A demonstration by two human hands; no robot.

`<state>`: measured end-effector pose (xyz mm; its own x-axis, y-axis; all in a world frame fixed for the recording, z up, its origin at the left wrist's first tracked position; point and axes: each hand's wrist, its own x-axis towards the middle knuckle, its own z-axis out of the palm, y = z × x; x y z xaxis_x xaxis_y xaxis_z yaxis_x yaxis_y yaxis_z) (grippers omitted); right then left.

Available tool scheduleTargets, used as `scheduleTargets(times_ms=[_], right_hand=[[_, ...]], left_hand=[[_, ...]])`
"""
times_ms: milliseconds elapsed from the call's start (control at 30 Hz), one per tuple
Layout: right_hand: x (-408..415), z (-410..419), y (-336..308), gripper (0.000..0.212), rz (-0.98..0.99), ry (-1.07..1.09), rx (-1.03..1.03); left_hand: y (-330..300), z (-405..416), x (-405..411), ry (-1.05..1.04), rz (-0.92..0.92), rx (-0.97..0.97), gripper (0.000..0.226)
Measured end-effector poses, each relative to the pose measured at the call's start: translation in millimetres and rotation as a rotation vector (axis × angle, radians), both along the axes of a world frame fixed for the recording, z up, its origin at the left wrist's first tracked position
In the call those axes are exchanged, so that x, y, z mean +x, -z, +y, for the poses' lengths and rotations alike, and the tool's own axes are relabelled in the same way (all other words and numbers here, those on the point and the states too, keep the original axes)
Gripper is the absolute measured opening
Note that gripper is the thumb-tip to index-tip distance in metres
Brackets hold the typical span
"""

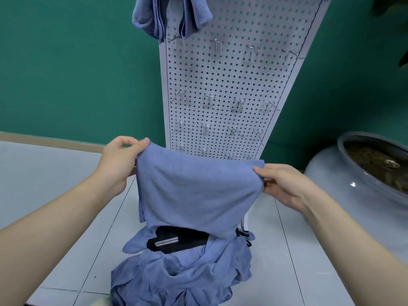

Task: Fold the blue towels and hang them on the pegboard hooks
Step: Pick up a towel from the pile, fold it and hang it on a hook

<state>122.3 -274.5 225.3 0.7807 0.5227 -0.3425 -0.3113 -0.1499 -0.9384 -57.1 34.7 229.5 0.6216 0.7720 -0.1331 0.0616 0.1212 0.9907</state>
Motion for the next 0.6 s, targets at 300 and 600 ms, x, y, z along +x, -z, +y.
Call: scheduleTargets(times_ms=[300,600], right_hand=[[-9,17,10,0.021,0.028,0.156,-0.161],[-51,53,-7,0.023,-0.183,0.145,-0.022]], left_hand=[[18,-2,-1,0.114,0.219,-0.229,0.011],[-10,-63,10,0.059,0.053,0.021,0.018]])
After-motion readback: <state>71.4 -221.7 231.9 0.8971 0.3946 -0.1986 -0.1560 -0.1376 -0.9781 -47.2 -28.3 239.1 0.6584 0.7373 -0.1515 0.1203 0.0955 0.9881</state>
